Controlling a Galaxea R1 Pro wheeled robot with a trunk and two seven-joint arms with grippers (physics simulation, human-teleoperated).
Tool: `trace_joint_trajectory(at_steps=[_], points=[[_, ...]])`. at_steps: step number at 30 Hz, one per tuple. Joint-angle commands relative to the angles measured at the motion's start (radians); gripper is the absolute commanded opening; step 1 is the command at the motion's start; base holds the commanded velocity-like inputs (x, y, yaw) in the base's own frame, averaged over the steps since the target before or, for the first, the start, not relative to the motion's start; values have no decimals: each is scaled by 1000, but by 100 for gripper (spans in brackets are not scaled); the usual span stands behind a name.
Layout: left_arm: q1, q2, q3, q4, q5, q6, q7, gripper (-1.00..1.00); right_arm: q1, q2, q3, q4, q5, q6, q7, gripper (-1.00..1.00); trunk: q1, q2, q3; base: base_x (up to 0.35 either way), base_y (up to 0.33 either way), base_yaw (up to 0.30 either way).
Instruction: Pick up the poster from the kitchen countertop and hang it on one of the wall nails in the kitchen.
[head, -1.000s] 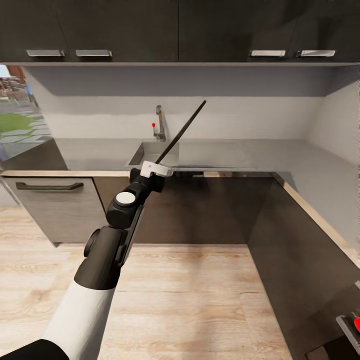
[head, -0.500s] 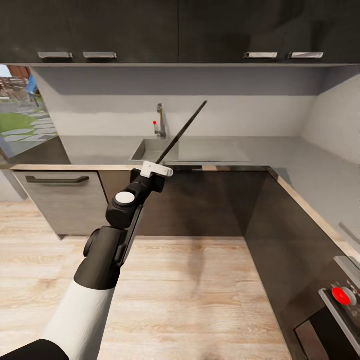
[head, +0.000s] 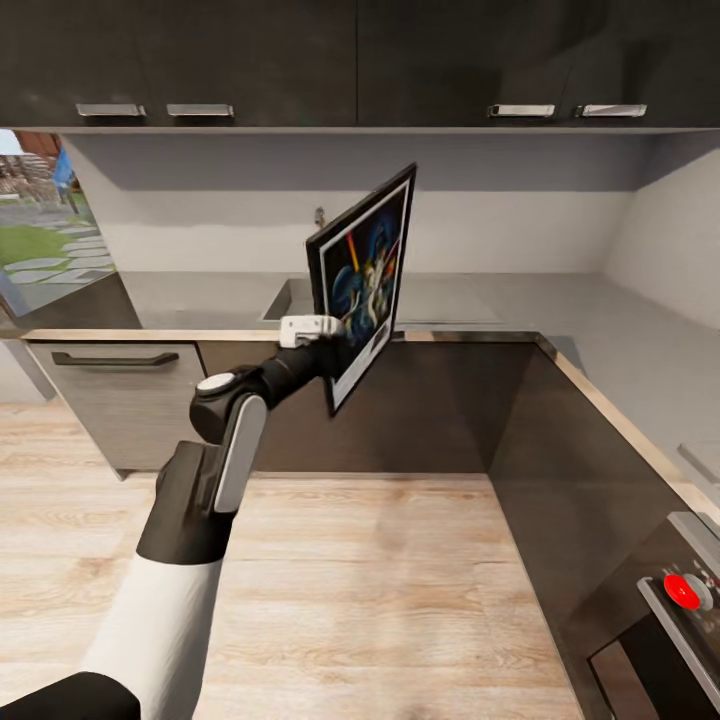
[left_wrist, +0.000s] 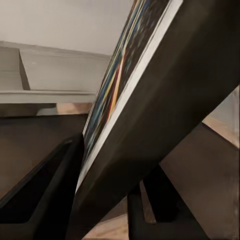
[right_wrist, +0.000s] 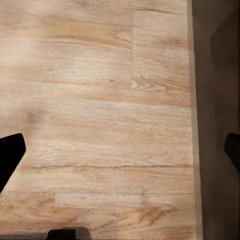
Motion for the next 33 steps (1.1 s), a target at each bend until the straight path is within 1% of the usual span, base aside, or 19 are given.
trace_joint_trajectory(at_steps=[1, 2, 4, 5, 6, 8, 9, 13, 14, 15, 17, 19, 21, 23, 25, 26, 27, 31, 33], points=[[-1, -1, 11, -1, 14, 11, -15, -100, 0, -1, 0, -12, 2, -3, 0, 100, 0, 0, -1, 0, 0, 0], [-1, -1, 35, 0, 42, 21, -41, -100, -1, -1, 1, -35, 2, -2, 1, 100, 0, 0, -1, 0, 0, 0], [-1, -1, 62, 0, 73, 33, -75, -100, -2, -2, 1, -60, 2, -2, 2, 100, 0, 0, -1, 0, 0, 0], [-1, 9, 90, 1, 105, 56, -114, -100, -5, -3, 1, -83, 2, -1, 3, 100, 0, 0, -1, 0, 0, 0], [-1, 19, 104, 1, 120, 72, -133, -100, -7, -4, 1, -95, 2, -1, 3, 100, 0, 0, -1, 0, 0, 0], [-1, 55, 147, 2, 163, 128, -194, -100, -21, -6, 1, -130, 2, 1, 8, 100, 0, 0, -1, 0, 0, 0], [-1, 81, 176, 2, 188, 158, -236, -100, -37, -7, 1, -146, 2, 3, 23, 100, 0, 0, -1, 0, 0, 0], [-1, 134, 215, 6, 222, 191, -317, -100, -72, -9, 0, -162, 2, 4, 85, 100, 0, 0, -1, 0, 0, 0], [-1, 161, 225, 9, 231, 199, -350, -100, -94, -12, 0, -167, 3, 5, 124, 100, 0, 0, -1, 0, 0, 0], [-1, 204, 234, 11, 238, 207, -390, -100, -122, -24, 0, -170, 3, 6, 179, 100, 0, 0, -1, 0, 0, 0], [-1, 235, 237, 15, 241, 210, -415, -100, -140, -31, 0, -172, 3, 8, 211, 100, 0, 0, -1, 0, 0, 0], [-1, 288, 240, 33, 243, 217, -484, -100, -177, -40, 0, -172, 6, 17, 274, 100, 0, 0, -1, 0, 0, 0], [-1, 309, 240, 45, 243, 218, -526, -100, -196, -42, 0, -173, 16, 35, 313, 100, 0, 0, -1, 0, 0, 0], [-1, 346, 237, 72, 242, 219, -603, -100, -228, -49, 0, -174, 56, 86, 400, 100, 0, 0, -1, 0, 0, 0], [0, 385, 218, 96, 242, 219, -656, -100, -271, -57, -1, -175, 98, 131, 481, 100, 0, 0, -1, 0, 0, 0], [0, 395, 212, 101, 242, 220, -667, -100, -282, -58, -1, -175, 105, 139, 499, 100, 0, 0, -1, 0, 0, 0], [1, 418, 199, 109, 242, 220, -696, -100, -303, -63, -1, -175, 115, 149, 536, 100, 0, 0, -1, 0, 0, 0], [3, 470, 163, 134, 240, 219, -810, -100, -363, -86, -2, -175, 128, 167, 661, 100, 0, 0, -1, 0, 0, 0], [4, 496, 146, 155, 239, 217, -892, -100, -410, -110, -3, -175, 131, 212, 770, 100, 0, 0, -1, 0, 0, 0]])
